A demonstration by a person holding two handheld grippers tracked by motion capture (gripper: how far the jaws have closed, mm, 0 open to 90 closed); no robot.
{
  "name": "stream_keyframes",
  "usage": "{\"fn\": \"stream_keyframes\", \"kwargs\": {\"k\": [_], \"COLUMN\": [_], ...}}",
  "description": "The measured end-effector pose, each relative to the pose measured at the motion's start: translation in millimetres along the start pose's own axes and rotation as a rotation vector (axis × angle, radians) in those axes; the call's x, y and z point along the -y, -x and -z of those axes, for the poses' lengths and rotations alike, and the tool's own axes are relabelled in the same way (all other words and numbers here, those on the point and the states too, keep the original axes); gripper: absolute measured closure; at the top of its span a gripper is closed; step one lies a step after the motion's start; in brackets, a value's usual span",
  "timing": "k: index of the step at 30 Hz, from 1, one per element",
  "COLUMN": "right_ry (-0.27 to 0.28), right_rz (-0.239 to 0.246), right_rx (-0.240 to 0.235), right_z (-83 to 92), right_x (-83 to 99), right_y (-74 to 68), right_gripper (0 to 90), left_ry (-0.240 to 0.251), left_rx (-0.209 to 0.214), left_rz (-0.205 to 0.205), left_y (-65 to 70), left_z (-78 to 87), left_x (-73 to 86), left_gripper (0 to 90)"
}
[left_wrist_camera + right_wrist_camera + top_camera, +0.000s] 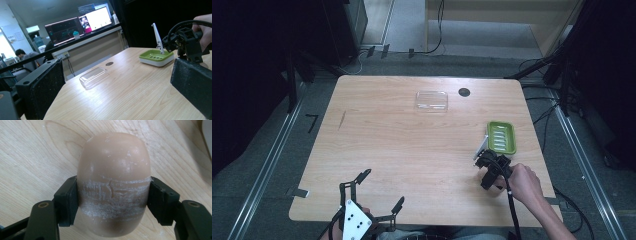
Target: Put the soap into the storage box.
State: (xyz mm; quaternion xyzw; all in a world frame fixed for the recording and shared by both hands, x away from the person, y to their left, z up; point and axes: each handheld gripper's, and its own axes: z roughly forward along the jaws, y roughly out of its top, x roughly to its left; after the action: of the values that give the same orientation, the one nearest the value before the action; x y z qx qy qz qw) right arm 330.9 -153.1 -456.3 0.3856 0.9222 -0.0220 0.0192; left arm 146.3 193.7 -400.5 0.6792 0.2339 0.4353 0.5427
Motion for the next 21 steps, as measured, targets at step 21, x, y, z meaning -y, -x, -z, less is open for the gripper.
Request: {"fn": "stream_keyframes", "kwargs": {"k": [21], "right_ry": [0.006], "right_rz": [-0.048], "right_rx": [0.009], "right_z": [4.5], "right_x": [8.4], "right_y": [19.0], "right_gripper": [33.8], "left_ry": [0.0], "left_rx": [0.0], "left_rz": [0.001], "left_y": [0.0], "left_z": [-0.1], "left_x": [0.1], "left_gripper": [0.0]}}
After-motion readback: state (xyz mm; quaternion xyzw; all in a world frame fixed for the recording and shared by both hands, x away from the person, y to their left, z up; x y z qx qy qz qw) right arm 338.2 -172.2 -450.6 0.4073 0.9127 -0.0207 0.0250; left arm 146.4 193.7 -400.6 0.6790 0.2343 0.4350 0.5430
